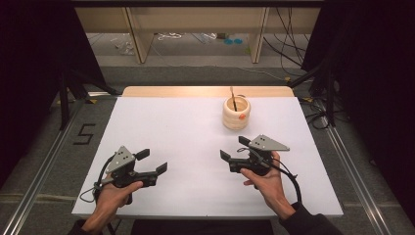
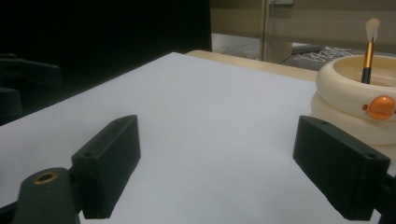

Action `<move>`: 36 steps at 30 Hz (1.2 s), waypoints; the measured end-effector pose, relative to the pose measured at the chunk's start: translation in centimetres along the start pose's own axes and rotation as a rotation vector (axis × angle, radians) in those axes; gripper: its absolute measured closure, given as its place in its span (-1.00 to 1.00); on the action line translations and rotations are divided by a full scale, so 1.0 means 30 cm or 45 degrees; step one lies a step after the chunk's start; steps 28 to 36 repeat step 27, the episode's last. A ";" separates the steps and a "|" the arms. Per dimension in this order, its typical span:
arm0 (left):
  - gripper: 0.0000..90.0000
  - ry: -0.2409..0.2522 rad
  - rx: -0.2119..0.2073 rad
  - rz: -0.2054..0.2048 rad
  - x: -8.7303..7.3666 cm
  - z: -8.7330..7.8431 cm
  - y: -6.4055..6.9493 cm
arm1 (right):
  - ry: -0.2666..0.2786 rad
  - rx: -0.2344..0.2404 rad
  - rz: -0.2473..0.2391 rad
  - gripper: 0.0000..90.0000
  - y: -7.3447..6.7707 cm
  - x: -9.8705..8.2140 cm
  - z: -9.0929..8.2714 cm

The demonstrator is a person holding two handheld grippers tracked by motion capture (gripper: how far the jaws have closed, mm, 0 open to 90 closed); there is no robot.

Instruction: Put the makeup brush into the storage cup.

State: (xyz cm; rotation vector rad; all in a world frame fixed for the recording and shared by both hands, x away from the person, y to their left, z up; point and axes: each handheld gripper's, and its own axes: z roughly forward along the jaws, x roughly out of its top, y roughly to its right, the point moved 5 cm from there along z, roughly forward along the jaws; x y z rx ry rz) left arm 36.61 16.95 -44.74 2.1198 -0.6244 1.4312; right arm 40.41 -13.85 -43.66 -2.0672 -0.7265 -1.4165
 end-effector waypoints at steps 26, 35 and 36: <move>-0.65 -0.003 -0.003 0.007 -0.001 0.001 0.000 | 0.009 -0.025 0.012 -0.65 -0.011 -0.008 -0.024; -0.65 -0.003 0.003 -0.003 -0.001 0.001 0.001 | 0.009 -0.025 0.012 -0.65 -0.011 -0.008 -0.024; -0.65 -0.003 0.003 -0.003 -0.001 0.001 0.001 | 0.009 -0.025 0.012 -0.65 -0.011 -0.008 -0.024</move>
